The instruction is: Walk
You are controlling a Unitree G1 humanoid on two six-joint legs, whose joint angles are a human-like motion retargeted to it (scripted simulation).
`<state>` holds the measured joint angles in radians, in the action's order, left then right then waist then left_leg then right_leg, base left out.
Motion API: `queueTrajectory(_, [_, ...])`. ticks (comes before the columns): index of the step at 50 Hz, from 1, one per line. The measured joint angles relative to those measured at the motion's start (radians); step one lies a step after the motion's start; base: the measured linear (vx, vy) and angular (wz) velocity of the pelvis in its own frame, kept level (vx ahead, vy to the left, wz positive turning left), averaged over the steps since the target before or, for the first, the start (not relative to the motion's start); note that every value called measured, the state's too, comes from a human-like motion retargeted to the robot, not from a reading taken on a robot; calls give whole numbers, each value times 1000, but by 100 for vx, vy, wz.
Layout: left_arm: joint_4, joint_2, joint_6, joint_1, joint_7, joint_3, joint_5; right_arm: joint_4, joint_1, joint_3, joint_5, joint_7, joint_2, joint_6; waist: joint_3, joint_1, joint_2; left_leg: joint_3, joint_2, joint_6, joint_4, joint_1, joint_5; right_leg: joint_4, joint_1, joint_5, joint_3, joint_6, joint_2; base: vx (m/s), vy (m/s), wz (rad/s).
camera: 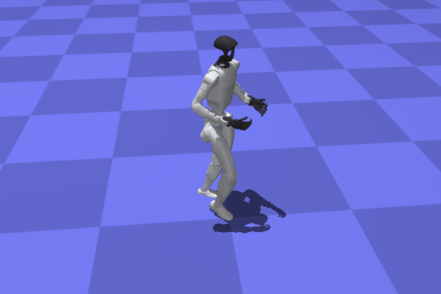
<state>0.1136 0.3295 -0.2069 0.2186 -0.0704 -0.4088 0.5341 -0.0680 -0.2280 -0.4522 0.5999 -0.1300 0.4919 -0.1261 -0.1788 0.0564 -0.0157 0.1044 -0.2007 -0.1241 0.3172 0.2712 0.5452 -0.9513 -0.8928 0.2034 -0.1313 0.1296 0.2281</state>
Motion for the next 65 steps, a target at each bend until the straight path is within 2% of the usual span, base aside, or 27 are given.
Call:
queueTrajectory(3, [0, 2, -20, -11, 11, -5, -20, -2, 6, 6, -12, 7, -9, -7, -8, -14, 15, -24, 26, 7, -19, -55, 28, 299, 5, -105, 7, 68, -73, 50, -12, 28])
queueTrajectory(5, [3, 4, -28, -14, 19, -8, -23, -2, 2, 8, -17, 7, -12, -11, -21, -15, 6, -35, 23, 8, 16, -67, 61, 383, -20, -141, 33, 100, -89, 49, -14, 44])
queueTrajectory(7, [5, 9, -32, -22, 31, -12, -18, 0, 2, 11, -18, 4, -12, -11, -37, -16, 10, -39, 35, 9, 60, -78, 94, 420, -23, -183, 46, 113, -104, 52, -13, 54])
queueTrajectory(10, [8, 14, -32, -26, 58, -19, 10, 8, 2, 11, -10, -3, -3, -8, -56, -16, 28, -5, 81, 22, 156, -91, 128, 377, -10, -215, 48, 94, -122, 55, -13, 52])
queueTrajectory(14, [11, 24, -23, -7, 99, -31, 51, 12, 0, -3, -1, 2, 13, -9, -59, -30, 69, -7, 189, 58, 464, -45, 100, 248, 34, -136, 22, 18, -173, 55, -16, 30])
queueTrajectory(17, [23, 36, -16, 11, 118, -35, 60, 6, 9, -21, 8, 13, 21, -15, -54, -51, 110, 12, 322, 81, 814, 70, -6, 198, 82, -44, -25, -47, -229, 51, -16, 22])
queueTrajectory(19, [37, 44, -7, 18, 123, -33, 56, -2, 25, -36, 24, 20, 27, -17, -55, -75, 132, 31, 421, 66, 1016, 178, -55, 199, 120, 15, -63, -83, -256, 51, -16, 27])
queueTrajectory(21, [52, 52, 2, 22, 123, -27, 53, -8, 47, -52, 40, 26, 31, -15, -56, -101, 136, 44, 486, 38, 1148, 290, -60, 224, 164, 60, -88, -103, -268, 52, -15, 37])
queueTrajectory(25, [82, 66, 9, 51, 114, -7, 61, -15, 85, -83, 53, 48, 28, -11, -52, -160, 113, 81, 529, 3, 1188, 470, 6, 301, 279, 121, -114, -105, -273, 55, -10, 38])
queueTrajectory(30, [115, 85, -2, 108, 90, 28, 77, -27, 105, -111, 37, 74, 11, -12, -34, -223, 75, 160, 491, 39, 832, 540, 30, 453, 465, 134, -125, -72, -273, 62, 1, 46])
queueTrajectory(35, [134, 96, 2, 131, 84, 47, 78, -39, 109, -130, 3, 73, 4, -1, -64, -227, 45, 293, 370, 102, 166, 462, -98, 617, 613, 99, -184, -37, -246, 64, 9, 90])
queueTrajectory(38, [143, 91, 7, 142, 83, 49, 95, -40, 107, -141, -9, 76, -1, 7, -98, -236, 39, 342, 361, 114, 72, 460, -135, 559, 624, 106, -214, -36, -235, 60, 11, 72])
queueTrajectory(40, [148, 88, 11, 146, 80, 47, 111, -38, 102, -147, -15, 82, -4, 9, -113, -238, 22, 355, 331, 104, 38, 431, -183, 489, 628, 91, -218, -27, -205, 60, 13, 76])
queueTrajectory(43, [152, 83, 15, 152, 79, 40, 134, -38, 86, -155, -18, 77, -10, 11, -113, -224, -21, 336, 253, 68, 48, 380, -230, 280, 601, 27, -197, 3, -114, 57, 14, 103])
queueTrajectory(46, [158, 77, 21, 151, 89, 32, 149, -45, 69, -157, -1, 54, -14, 19, -93, -191, -73, 298, 143, 10, 89, 331, -205, -42, 523, -131, -160, 24, 29, 51, 14, 132])
queueTrajectory(48, [162, 74, 29, 143, 92, 26, 154, -50, 64, -156, 17, 38, -17, 26, -71, -163, -108, 272, 68, -25, 117, 302, -176, -240, 455, -201, -114, 18, 117, 49, 13, 142])
queueTrajectory(50, [162, 75, 37, 127, 90, 19, 153, -53, 64, -156, 35, 27, -18, 32, -50, -136, -132, 240, 7, -47, 131, 270, -149, -383, 386, -194, -70, -10, 183, 48, 11, 139])
queueTrajectory(52, [159, 77, 43, 104, 80, 10, 151, -59, 66, -157, 53, 27, -19, 35, -32, -115, -143, 199, -36, -54, 125, 229, -128, -458, 319, -116, -36, -45, 213, 48, 9, 131])
queueTrajectory(55, [151, 80, 50, 63, 62, -5, 150, -72, 71, -160, 80, 40, -14, 34, -4, -95, -138, 123, -72, -44, 80, 144, -108, -465, 227, 34, -8, -90, 209, 48, 4, 119])
queueTrajectory(58, [151, 80, 45, 32, 55, -21, 139, -92, 65, -161, 99, 50, -8, 33, 21, -87, -127, 43, -86, -24, 35, 46, -89, -357, 159, 120, 1, -102, 159, 49, 0, 116])
queueTrajectory(61, [150, 81, 33, 10, 57, -33, 120, -104, 59, -160, 114, 53, -9, 31, 40, -89, -111, -34, -79, -3, -8, -49, -71, -160, 125, 133, 8, -71, 65, 52, -2, 111])
queueTrajectory(65, [142, 87, 12, -8, 70, -44, 83, -104, 57, -160, 117, 50, -17, 28, 41, -103, -100, -119, -60, 30, -31, -126, -52, 194, 114, 81, 40, 16, -81, 53, -3, 107])
